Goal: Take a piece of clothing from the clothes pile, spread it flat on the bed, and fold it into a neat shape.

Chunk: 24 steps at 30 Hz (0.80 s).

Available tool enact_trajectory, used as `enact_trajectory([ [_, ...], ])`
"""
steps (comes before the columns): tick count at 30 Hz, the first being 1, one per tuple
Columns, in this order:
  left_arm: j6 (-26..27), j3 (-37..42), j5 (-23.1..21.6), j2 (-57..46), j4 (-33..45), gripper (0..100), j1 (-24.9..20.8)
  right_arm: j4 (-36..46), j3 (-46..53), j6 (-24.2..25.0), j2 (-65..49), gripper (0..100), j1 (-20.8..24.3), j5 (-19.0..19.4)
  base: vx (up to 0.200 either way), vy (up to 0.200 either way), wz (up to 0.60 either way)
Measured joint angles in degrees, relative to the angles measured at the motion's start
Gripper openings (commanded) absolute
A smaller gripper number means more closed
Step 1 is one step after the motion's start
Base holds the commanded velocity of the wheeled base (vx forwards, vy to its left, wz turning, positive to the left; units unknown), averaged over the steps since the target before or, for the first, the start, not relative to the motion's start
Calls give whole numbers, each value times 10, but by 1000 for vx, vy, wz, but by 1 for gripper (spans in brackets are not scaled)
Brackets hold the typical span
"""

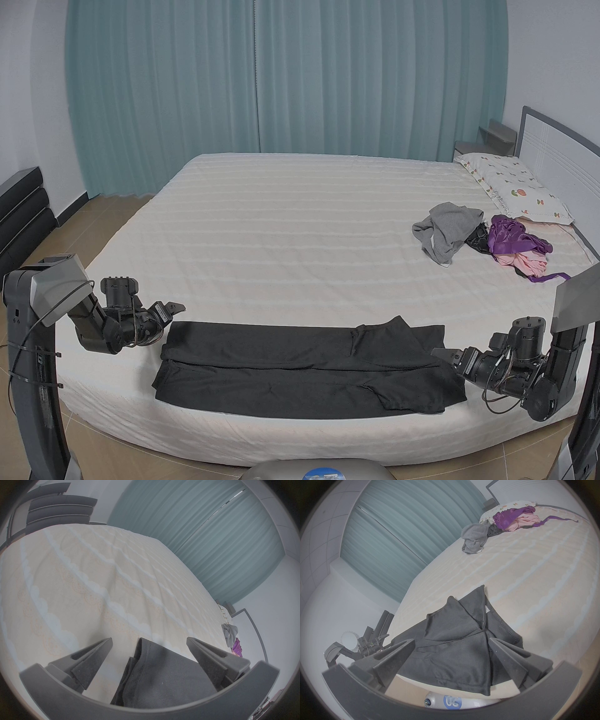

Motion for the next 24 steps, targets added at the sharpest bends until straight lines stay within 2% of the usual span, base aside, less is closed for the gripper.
enact_trajectory([
  [8,0,-1,0,0,0,100,0,1,13,-1,-17,100,-14,2,0,0,0],
  [16,-16,-1,0,0,0,100,0,2,-34,-2,46,100,-9,8,0,0,0],
  [24,-25,-4,0,0,-1,100,0,61,-86,-11,91,100,-3,31,0,0,0],
])
